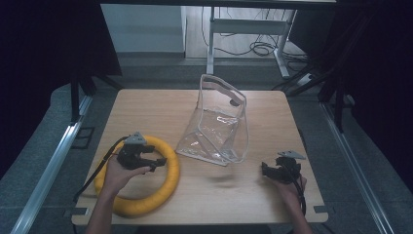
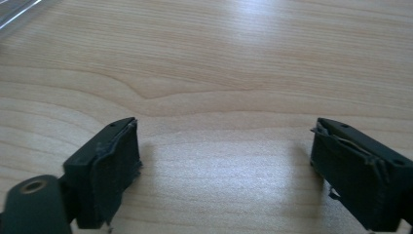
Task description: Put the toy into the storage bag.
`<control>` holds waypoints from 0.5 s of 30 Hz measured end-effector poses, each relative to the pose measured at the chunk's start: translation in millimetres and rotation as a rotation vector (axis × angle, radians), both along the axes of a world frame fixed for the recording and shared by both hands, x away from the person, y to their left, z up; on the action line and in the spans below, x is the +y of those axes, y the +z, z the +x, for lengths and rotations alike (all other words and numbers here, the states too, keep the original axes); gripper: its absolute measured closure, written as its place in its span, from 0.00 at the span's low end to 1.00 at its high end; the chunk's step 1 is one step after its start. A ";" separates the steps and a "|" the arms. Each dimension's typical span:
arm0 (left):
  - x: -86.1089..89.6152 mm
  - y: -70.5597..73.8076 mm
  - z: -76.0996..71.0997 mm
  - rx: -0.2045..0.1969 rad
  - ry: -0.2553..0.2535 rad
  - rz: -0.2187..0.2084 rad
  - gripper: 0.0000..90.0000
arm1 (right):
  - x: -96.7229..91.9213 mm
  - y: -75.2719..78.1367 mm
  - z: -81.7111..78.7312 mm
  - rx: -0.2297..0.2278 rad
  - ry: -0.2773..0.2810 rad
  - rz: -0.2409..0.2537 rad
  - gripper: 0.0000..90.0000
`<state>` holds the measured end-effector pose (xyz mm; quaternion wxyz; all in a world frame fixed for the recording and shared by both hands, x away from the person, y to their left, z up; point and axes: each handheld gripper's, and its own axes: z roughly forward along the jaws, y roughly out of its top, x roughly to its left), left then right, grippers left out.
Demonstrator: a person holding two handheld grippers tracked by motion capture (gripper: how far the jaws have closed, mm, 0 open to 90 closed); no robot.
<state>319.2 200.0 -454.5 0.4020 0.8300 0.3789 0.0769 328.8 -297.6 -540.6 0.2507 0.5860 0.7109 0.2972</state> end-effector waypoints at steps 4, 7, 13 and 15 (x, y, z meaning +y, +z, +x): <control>-1.3 -0.3 0.6 0.014 -0.004 -0.015 0.30 | -0.1 0.2 0.0 -0.007 0.017 0.001 0.16; -2.6 -0.5 0.0 0.034 -0.010 -0.025 0.30 | -0.2 0.2 -0.2 -0.008 0.022 0.001 0.16; 1.7 10.7 -21.3 0.057 -0.020 0.040 0.31 | -0.3 0.2 -0.1 -0.010 0.026 0.000 0.17; 1.4 16.3 -30.2 0.064 -0.043 0.044 0.31 | -0.2 0.2 0.3 -0.013 0.034 0.000 0.17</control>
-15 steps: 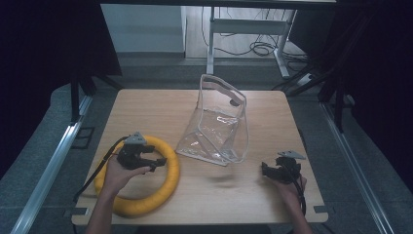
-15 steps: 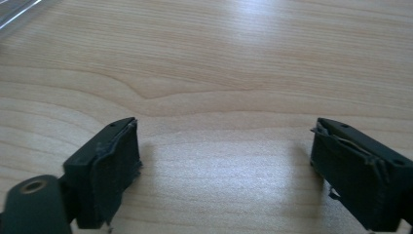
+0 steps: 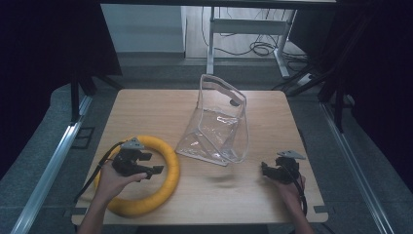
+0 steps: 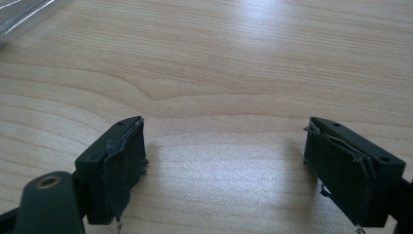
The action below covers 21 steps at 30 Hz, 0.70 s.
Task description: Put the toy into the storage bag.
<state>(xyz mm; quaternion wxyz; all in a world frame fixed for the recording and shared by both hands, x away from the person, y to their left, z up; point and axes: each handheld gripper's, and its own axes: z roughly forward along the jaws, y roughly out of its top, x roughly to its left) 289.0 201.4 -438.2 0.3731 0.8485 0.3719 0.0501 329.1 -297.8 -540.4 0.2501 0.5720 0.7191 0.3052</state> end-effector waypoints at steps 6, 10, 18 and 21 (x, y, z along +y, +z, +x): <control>-3.2 -4.2 -27.2 0.049 -0.053 0.042 0.31 | 0.1 -0.1 0.4 -0.001 0.003 0.001 0.17; 0.6 -16.4 -32.4 0.083 -0.064 0.062 0.31 | -0.1 -0.2 0.5 -0.002 0.002 0.000 0.18; -8.9 -33.8 -35.8 0.159 -0.133 0.158 0.31 | -0.3 0.0 0.2 -0.002 -0.005 0.000 0.19; -15.4 -41.0 -38.5 0.186 -0.148 0.206 0.31 | -0.5 0.0 0.1 -0.003 -0.007 0.000 0.19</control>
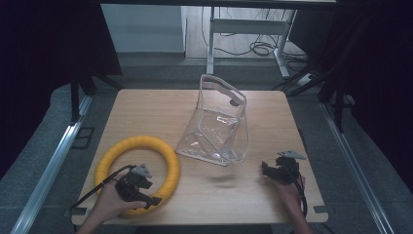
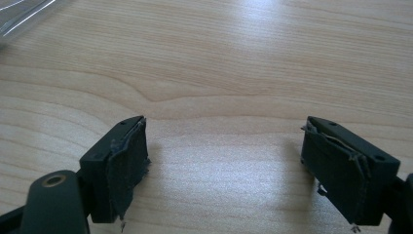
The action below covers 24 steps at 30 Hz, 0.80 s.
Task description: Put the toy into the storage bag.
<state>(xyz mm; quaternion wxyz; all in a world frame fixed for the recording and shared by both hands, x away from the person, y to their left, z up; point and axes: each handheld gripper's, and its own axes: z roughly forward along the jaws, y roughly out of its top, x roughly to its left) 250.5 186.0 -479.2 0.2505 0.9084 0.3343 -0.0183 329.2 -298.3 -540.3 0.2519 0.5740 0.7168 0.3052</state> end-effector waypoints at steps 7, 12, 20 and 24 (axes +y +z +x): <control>-12.5 -18.3 -4.0 0.047 -0.020 0.107 0.33 | 0.0 0.0 0.1 0.000 -0.003 0.001 0.19; -19.1 -26.3 -1.3 0.053 -0.012 0.159 0.42 | 0.0 0.0 0.0 0.000 -0.003 0.001 0.19; -26.5 -23.5 2.0 0.063 -0.020 0.202 0.55 | -0.3 -0.2 -0.1 -0.002 -0.004 0.000 0.20; -25.0 -23.6 2.5 0.067 -0.020 0.189 0.56 | -0.6 -0.2 -0.1 -0.004 -0.004 0.000 0.20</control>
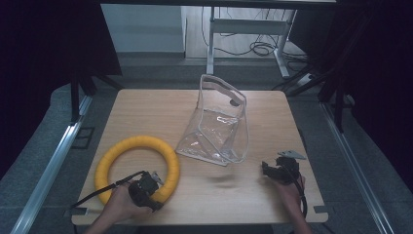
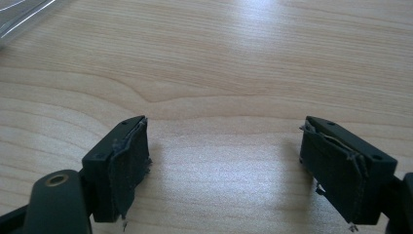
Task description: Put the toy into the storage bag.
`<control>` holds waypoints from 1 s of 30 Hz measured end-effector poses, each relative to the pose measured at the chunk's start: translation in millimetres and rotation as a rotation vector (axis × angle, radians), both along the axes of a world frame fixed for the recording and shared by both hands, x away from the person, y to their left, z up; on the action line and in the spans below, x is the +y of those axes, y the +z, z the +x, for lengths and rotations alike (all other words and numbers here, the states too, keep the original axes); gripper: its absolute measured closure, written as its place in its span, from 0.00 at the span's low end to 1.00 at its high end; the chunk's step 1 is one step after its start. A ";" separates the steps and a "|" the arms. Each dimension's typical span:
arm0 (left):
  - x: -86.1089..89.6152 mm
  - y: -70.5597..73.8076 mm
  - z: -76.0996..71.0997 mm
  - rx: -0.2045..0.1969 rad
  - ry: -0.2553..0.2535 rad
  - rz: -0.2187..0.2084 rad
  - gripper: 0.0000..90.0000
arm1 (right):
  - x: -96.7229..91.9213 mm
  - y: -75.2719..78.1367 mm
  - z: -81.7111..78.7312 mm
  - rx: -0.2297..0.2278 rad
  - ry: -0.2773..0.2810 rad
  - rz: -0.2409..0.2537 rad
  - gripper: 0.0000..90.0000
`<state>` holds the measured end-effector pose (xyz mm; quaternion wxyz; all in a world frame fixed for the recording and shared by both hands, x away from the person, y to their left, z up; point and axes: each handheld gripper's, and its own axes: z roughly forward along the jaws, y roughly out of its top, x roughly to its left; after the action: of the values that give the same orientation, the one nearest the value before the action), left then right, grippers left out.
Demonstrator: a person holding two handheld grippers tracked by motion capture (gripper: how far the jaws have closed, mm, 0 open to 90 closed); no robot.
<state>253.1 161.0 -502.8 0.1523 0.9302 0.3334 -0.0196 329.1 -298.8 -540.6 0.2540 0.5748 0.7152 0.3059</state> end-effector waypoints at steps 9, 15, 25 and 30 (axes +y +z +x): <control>18.3 14.7 2.8 -0.038 0.055 -0.215 0.56 | -0.5 0.3 -0.3 -0.001 -0.014 0.003 0.22; 34.8 32.8 6.8 -0.066 0.095 -0.361 0.56 | -0.5 0.7 -0.6 0.002 -0.022 0.005 0.22; 61.3 57.7 15.9 -0.110 0.176 -0.561 0.56 | -0.5 0.9 -0.7 0.003 -0.029 0.007 0.23; 67.2 62.2 18.3 -0.140 0.200 -0.607 0.56 | -0.7 0.8 -0.6 0.002 -0.028 0.006 0.23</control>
<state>271.3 228.1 -440.6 0.4463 0.8041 0.3908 -0.0389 328.5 -299.5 -539.7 0.2559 0.5860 0.7062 0.3040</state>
